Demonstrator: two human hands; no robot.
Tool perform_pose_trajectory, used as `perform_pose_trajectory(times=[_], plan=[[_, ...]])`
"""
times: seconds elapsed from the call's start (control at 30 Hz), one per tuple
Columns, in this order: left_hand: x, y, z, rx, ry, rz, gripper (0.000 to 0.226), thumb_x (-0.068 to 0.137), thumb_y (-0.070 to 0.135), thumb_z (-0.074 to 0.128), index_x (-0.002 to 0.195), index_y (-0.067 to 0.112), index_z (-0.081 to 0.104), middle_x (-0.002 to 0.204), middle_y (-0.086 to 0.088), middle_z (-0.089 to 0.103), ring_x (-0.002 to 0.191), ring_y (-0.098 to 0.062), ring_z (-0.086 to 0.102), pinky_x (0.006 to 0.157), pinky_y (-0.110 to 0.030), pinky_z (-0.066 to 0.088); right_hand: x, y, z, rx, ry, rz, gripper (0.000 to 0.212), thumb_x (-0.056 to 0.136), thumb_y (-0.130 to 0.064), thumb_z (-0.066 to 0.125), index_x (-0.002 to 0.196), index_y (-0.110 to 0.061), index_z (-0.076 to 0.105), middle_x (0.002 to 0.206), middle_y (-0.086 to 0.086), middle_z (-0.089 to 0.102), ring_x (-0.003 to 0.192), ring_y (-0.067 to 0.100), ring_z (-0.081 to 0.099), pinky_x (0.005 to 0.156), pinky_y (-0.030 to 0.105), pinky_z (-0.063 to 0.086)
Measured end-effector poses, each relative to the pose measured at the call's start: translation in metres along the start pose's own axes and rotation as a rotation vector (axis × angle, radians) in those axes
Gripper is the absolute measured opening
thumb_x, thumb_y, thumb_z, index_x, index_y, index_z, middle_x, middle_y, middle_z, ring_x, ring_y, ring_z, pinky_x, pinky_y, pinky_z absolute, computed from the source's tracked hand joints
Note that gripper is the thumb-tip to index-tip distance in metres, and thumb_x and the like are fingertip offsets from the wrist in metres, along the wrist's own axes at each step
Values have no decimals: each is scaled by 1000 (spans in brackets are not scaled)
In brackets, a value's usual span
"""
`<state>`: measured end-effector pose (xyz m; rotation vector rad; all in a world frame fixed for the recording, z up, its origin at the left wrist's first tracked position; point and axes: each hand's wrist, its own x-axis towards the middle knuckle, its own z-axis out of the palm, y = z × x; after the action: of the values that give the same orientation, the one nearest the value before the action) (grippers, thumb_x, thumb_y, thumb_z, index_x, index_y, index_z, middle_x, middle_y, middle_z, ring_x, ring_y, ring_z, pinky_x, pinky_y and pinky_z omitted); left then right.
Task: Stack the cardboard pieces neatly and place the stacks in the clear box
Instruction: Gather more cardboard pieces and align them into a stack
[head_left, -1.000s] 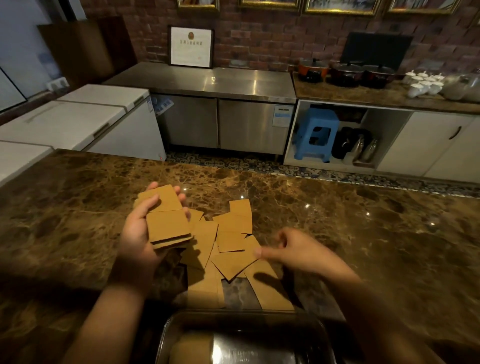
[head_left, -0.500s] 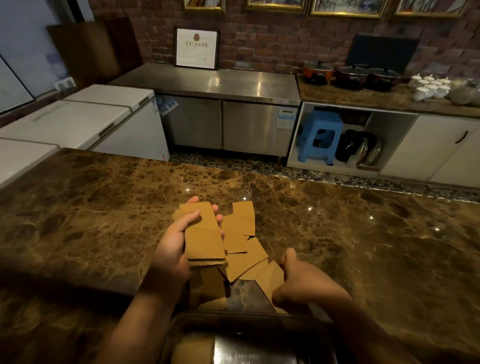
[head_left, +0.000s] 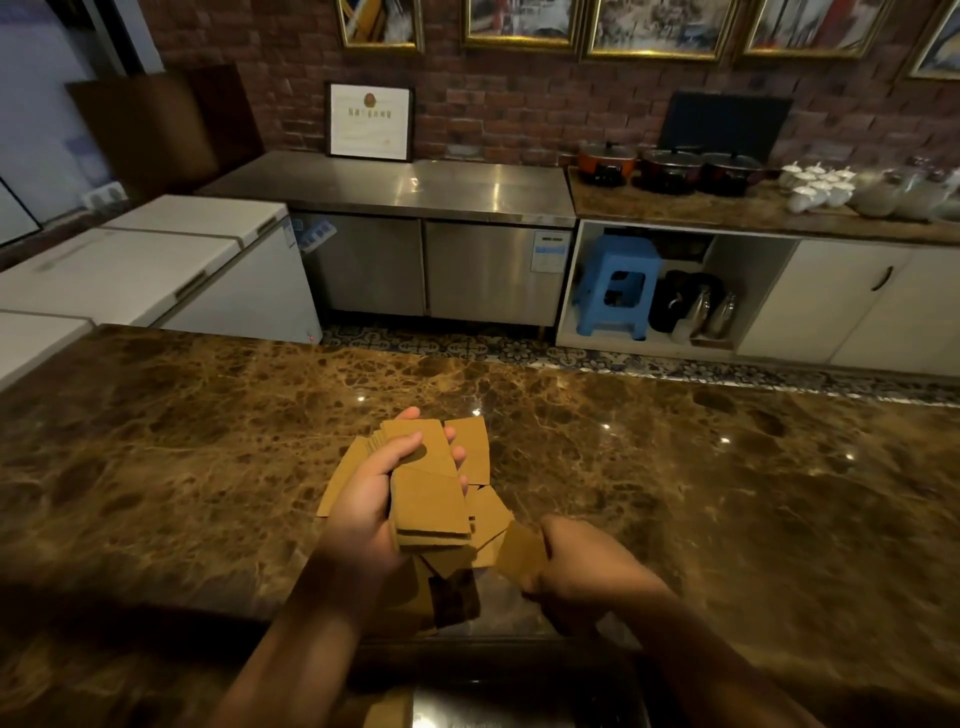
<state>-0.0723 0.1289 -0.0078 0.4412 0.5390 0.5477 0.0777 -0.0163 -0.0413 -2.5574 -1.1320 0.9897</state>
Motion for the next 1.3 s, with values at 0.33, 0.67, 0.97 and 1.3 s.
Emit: perform_pose_trajectory(times=[0.33,0.67,0.97,1.3], plan=[[-16,2,17,17,-84,2,45,79,22,66,124,27,64,111,-20,73,84,-33,74,63,-46,60,-43,-30,-51,650,594,-709,42,72,-5,84,84,-43,76,116,-23,70,135,9,43,109,24,33],[-19,1,38,169,-179,6,31,82,35,64,111,32,75,110,-14,76,95,-36,74,62,-46,60,-51,-35,-31,574,568,-867,27,74,-33,85,89,-53,76,165,-17,9,152,2,-9,109,5,3],[-16,-2,45,284,-288,10,43,76,29,76,119,30,71,122,-17,70,104,-36,70,77,-47,60,-49,-31,-26,575,459,-853,21,80,-58,59,98,-60,71,163,-29,-7,150,-1,-17,109,10,0],[3,-25,59,227,-244,146,53,69,7,59,118,27,67,113,-16,73,88,-29,73,70,-43,61,-63,-15,-57,1100,16,-592,71,65,-11,59,125,-48,64,160,-13,30,135,0,46,97,25,52]])
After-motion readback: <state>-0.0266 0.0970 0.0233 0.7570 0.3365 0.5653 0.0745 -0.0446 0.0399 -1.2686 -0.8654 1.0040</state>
